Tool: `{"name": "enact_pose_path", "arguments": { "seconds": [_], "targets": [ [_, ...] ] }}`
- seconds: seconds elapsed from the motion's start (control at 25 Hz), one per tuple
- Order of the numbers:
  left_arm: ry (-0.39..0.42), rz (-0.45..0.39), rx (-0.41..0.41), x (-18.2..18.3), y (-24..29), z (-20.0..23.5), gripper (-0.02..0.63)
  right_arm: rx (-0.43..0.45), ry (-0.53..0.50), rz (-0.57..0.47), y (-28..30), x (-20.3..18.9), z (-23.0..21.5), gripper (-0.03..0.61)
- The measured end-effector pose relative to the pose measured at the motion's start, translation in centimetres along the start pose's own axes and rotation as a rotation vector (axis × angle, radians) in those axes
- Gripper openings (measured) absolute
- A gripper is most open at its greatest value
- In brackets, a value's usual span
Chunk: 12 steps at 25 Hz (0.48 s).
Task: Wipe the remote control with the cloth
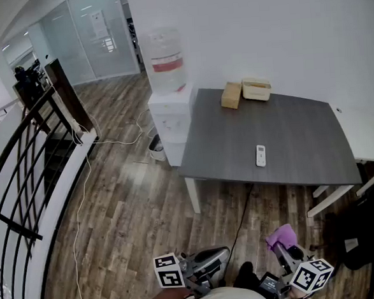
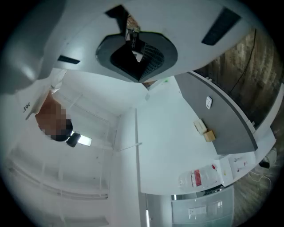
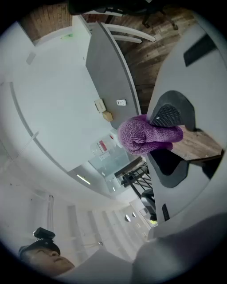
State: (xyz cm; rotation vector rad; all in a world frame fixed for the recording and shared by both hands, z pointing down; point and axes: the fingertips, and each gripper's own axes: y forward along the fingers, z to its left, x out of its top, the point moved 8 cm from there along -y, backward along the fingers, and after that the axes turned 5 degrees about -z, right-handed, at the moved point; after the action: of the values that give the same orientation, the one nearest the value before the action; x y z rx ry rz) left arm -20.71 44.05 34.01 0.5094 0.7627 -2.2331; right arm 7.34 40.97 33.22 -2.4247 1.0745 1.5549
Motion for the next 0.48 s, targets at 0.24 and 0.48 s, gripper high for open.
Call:
{"name": "enact_pose_path", "arguments": {
  "seconds": [0.24,0.48],
  "targets": [
    [-0.040,0.016,0.039,-2.0,2.9,1.2,0.002,-0.006,0.056,0.039,0.0,0.5,-3.8,0.124],
    [-0.024,-0.013,0.087,-2.6,8.6,2.4,0.002,0.061,0.039,0.091,2.7,5.1,-8.2,0.124]
  ]
}}
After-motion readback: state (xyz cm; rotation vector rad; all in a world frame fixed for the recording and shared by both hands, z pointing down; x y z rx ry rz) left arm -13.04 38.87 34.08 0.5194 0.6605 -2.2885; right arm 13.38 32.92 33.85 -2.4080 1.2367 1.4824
